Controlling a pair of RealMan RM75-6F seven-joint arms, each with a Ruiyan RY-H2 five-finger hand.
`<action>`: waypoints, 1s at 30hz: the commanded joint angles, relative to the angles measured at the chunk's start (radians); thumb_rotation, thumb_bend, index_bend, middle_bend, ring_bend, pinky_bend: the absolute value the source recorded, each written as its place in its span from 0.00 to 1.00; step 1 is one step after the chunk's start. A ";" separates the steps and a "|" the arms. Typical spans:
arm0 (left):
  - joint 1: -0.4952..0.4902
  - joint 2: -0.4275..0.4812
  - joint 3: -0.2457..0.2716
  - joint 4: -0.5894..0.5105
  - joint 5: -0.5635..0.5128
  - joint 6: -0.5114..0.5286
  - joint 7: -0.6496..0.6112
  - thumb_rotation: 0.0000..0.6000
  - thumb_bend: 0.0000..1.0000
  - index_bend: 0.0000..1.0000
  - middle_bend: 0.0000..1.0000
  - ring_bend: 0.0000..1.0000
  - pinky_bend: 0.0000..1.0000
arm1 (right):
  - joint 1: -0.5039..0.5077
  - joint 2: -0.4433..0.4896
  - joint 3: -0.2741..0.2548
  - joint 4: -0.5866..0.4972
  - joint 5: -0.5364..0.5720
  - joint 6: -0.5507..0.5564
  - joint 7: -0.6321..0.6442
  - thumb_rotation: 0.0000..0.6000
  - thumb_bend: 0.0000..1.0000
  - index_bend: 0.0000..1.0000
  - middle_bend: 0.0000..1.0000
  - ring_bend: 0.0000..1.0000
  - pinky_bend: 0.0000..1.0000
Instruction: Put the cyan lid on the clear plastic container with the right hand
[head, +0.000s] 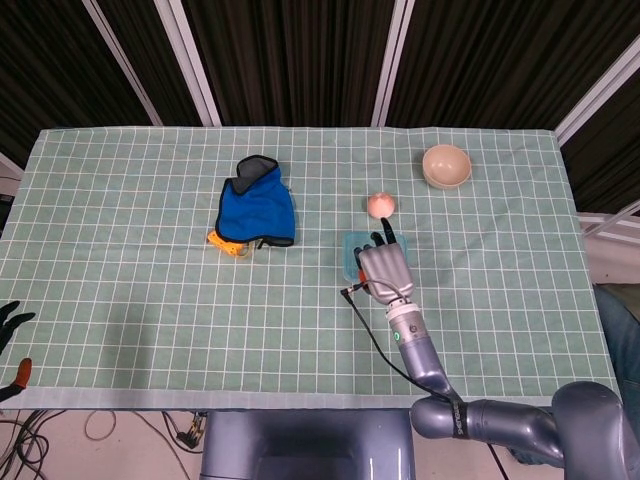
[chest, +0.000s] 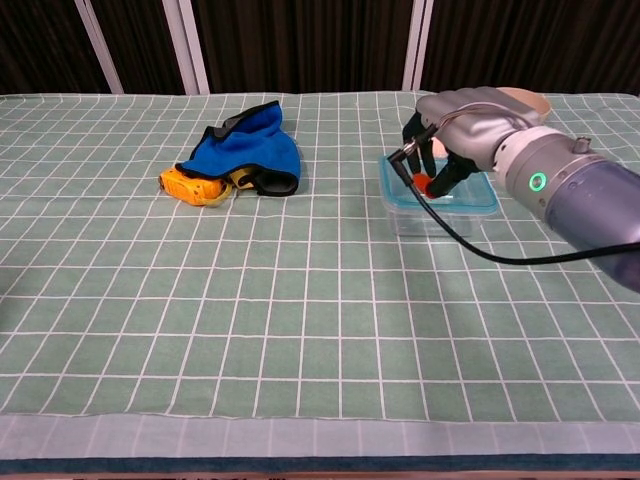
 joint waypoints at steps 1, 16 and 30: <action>0.000 0.001 0.001 0.000 0.003 0.000 -0.002 1.00 0.52 0.14 0.00 0.00 0.00 | -0.006 -0.025 0.002 0.005 0.002 0.005 -0.011 1.00 0.48 0.70 0.57 0.25 0.00; 0.000 0.003 0.002 -0.002 0.002 0.001 -0.004 1.00 0.52 0.14 0.00 0.00 0.00 | 0.005 -0.069 0.038 0.056 0.028 -0.036 -0.022 1.00 0.48 0.70 0.57 0.25 0.00; 0.000 0.003 0.002 -0.004 -0.001 0.000 -0.002 1.00 0.52 0.14 0.00 0.00 0.00 | 0.009 -0.064 0.059 0.078 0.060 -0.074 -0.028 1.00 0.48 0.70 0.57 0.25 0.00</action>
